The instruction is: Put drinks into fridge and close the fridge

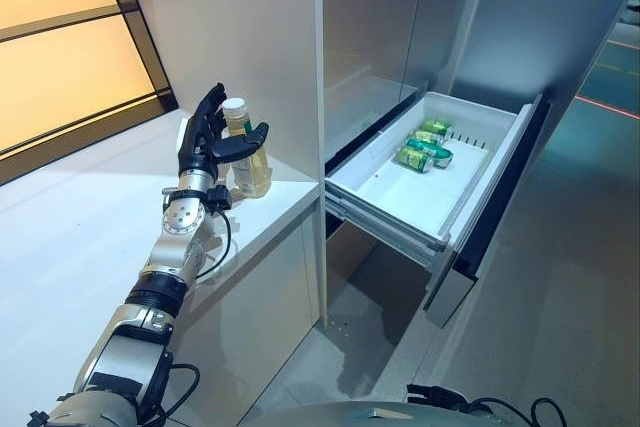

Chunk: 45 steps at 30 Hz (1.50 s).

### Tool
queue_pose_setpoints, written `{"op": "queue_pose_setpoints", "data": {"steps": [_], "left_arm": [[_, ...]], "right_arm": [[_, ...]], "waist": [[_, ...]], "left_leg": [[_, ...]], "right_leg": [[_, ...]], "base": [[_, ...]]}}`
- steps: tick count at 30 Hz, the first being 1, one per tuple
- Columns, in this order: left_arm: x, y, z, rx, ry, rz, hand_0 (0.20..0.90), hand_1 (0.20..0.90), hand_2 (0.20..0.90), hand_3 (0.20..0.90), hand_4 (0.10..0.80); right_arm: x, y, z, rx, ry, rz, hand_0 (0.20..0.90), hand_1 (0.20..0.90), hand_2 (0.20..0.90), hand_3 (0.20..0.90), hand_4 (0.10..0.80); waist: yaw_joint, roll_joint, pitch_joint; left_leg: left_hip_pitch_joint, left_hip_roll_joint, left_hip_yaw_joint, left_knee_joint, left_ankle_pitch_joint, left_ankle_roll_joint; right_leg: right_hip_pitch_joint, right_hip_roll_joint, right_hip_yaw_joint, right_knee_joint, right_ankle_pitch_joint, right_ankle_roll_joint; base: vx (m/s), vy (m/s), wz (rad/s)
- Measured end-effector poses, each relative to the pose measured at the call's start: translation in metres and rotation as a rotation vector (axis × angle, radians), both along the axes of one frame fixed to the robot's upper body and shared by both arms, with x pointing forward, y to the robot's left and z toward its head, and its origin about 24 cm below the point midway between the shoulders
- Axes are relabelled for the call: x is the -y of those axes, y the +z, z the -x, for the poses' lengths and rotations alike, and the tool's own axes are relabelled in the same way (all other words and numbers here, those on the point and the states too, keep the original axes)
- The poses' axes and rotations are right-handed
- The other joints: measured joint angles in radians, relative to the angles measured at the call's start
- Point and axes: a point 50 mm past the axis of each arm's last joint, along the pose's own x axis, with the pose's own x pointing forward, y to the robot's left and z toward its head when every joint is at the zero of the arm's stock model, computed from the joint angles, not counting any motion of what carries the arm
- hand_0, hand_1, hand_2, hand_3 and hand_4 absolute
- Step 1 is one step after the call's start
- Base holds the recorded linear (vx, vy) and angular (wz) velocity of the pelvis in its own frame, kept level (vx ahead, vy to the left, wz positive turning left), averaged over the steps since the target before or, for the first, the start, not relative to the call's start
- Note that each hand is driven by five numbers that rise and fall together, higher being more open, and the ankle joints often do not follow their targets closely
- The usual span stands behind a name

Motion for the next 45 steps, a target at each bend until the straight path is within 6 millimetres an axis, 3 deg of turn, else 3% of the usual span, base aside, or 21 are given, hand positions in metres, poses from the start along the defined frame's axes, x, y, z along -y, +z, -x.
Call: {"op": "queue_pose_setpoints", "data": {"steps": [17,29,45], "left_arm": [[-0.005,0.003,0.0,0.0,-0.029,-0.032,0.9,0.9,0.9,0.9,0.8],[-0.003,-0.008,-0.001,-0.029,-0.044,0.168,0.9,0.9,0.9,0.9,0.8],[-0.003,-0.008,-0.001,-0.033,-0.022,0.142,0.9,0.9,0.9,0.9,0.8]], "right_arm": [[0.0,0.0,-0.001,0.001,0.002,-0.001,0.9,0.9,0.9,0.9,0.8],[0.0,0.0,-0.002,-0.001,0.006,0.0,0.9,0.9,0.9,0.9,0.8],[0.0,0.0,-0.002,-0.004,0.006,0.001,0.9,0.9,0.9,0.9,0.8]], "waist": [[-0.001,0.0,0.0],[-0.002,0.0,0.0],[-0.003,0.001,-0.001]], "left_leg": [[0.0,0.0,0.003,0.0,0.0,0.0],[0.0,0.0,0.004,0.0,0.0,0.0],[0.002,0.0,0.004,0.0,0.0,0.0]], "right_leg": [[-0.001,0.0,0.002,0.0,0.0,0.0],[-0.002,0.0,0.002,0.0,0.001,0.0],[0.0,0.0,0.002,0.0,0.001,0.0]], "base": [[0.0,0.0,0.0],[0.0,0.0,0.0],[0.0,0.0,0.0]]}}
